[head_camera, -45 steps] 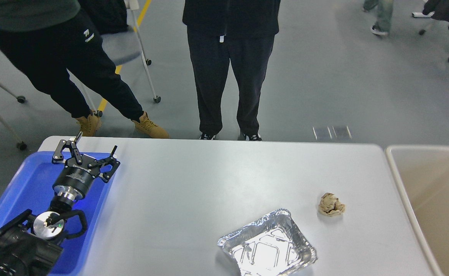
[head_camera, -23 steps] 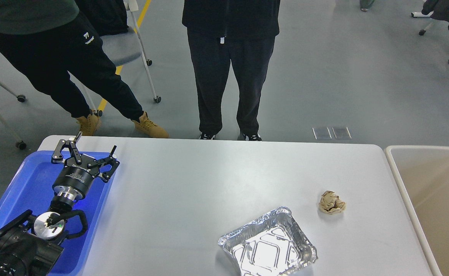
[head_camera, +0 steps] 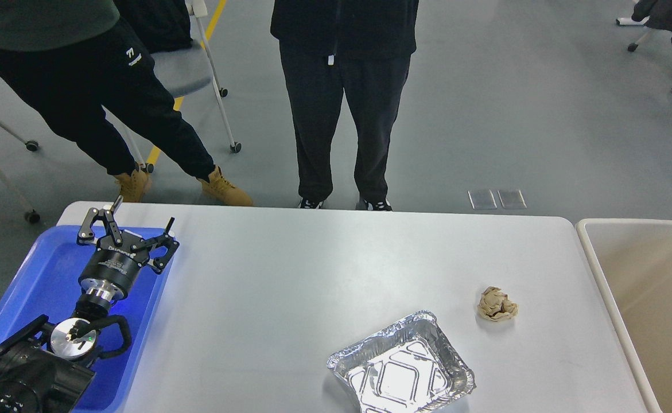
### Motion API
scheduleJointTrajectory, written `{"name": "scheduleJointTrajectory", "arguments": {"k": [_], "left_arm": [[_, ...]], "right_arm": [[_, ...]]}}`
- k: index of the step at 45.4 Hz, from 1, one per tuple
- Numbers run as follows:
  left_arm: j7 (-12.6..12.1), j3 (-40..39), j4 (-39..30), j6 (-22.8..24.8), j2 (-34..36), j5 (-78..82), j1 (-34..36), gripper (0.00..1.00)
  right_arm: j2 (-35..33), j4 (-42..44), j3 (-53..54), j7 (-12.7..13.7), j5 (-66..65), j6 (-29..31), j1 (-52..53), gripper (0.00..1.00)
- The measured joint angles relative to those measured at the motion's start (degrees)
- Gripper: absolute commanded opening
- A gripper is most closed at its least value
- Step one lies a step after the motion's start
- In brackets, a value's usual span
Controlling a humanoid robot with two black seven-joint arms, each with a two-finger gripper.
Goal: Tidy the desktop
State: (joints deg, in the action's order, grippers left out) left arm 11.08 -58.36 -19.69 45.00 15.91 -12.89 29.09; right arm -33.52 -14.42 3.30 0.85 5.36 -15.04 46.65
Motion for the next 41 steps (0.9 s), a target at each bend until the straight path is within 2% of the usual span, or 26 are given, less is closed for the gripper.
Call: {"name": "scheduleJointTrajectory", "arguments": {"k": [8, 23, 24, 25, 26, 27, 28, 29, 32, 41], "left_arm": [[0.0, 0.0, 0.0, 0.0, 0.0, 0.0, 0.0, 1.0], [0.0, 0.0, 0.0, 0.0, 0.0, 0.0, 0.0, 1.0], [0.0, 0.0, 0.0, 0.0, 0.0, 0.0, 0.0, 1.0], [0.0, 0.0, 0.0, 0.0, 0.0, 0.0, 0.0, 1.0], [0.0, 0.0, 0.0, 0.0, 0.0, 0.0, 0.0, 1.0], [0.0, 0.0, 0.0, 0.0, 0.0, 0.0, 0.0, 1.0], [0.0, 0.0, 0.0, 0.0, 0.0, 0.0, 0.0, 1.0], [0.0, 0.0, 0.0, 0.0, 0.0, 0.0, 0.0, 1.0], [0.0, 0.0, 0.0, 0.0, 0.0, 0.0, 0.0, 1.0], [0.0, 0.0, 0.0, 0.0, 0.0, 0.0, 0.0, 1.0]], "right_arm": [[3.3, 3.8, 5.2, 0.1, 0.3, 1.9, -5.6, 0.0], [5.0, 7.8, 10.8, -0.3, 0.4, 7.2, -13.0, 0.0], [5.1, 8.0, 11.0, -0.3, 0.4, 7.5, -13.4, 0.06], [5.2, 8.1, 11.1, -0.3, 0.4, 7.7, -13.6, 0.17], [5.2, 8.2, 11.2, -0.3, 0.4, 7.9, -13.9, 0.36], [5.3, 8.3, 11.4, -0.3, 0.4, 8.1, -14.2, 0.62], [5.3, 8.4, 11.5, -0.4, 0.4, 8.2, -14.4, 0.82], [5.4, 8.5, 11.6, -0.4, 0.4, 8.3, -14.6, 0.9], [5.6, 8.6, 12.0, -0.4, 0.4, 8.4, -15.1, 1.0], [6.1, 8.7, 12.6, -0.5, 0.4, 8.9, -15.6, 1.0]]}}
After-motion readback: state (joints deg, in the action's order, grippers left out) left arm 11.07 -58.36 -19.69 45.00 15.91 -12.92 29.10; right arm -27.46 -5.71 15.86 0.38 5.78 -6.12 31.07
